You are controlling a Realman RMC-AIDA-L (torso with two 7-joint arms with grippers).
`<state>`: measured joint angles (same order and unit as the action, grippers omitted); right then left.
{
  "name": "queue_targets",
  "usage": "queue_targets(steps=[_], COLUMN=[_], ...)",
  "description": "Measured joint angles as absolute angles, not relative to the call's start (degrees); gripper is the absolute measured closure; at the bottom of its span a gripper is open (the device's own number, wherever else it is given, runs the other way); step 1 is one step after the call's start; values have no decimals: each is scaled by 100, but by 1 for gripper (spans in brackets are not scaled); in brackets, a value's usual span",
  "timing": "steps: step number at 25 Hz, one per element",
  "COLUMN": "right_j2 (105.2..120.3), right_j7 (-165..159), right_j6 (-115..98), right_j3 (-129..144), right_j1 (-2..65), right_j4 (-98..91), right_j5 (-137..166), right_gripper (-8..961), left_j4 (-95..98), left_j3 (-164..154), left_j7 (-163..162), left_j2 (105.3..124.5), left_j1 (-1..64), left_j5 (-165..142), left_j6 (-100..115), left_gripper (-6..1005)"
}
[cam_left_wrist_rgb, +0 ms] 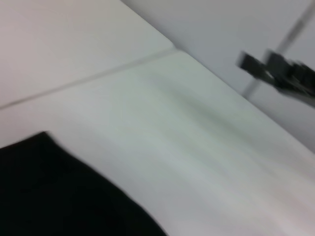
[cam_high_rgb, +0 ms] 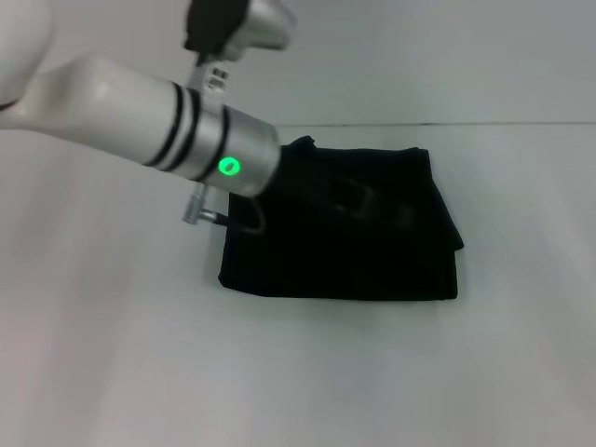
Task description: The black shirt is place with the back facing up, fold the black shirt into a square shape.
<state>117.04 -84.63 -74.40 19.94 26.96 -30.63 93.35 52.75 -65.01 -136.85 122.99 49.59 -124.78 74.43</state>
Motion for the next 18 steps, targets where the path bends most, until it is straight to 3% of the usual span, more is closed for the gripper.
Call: queue_targets(steps=[3,6,11,14,18], right_j2=[11615,11405,11072,10911,10839], right_j7=[-8825,-9523,-11113,-12463,-13312], right_j6=[-7437,-7460,-7656,-7923,-7987], right_j3=[2056,2314,3051,3806,4319], right_j1=[2783,2948,3360,3913,4533], right_j4=[-3099,-3119,-3364,-3728,-3859], right_j5=[9664,10233,11199,12047,12718], right_gripper=[67,67,68,67,68], left_j4=[5138,4811,4138,4186,4302], left_j3=[-5703,-4666,-3813,-3593,-3438], left_j7=[-14120,-14616,-15115,-14950,-14887], left_j2=[12273,12170,11703,11512,11376], left_j1=[4767,4624,4270,3887,3777], left_j5=[-12431,-12316,-12043,-11870,-11969], left_j6=[7317,7354,7517,7734,8060], left_gripper=[501,378,185,135,69])
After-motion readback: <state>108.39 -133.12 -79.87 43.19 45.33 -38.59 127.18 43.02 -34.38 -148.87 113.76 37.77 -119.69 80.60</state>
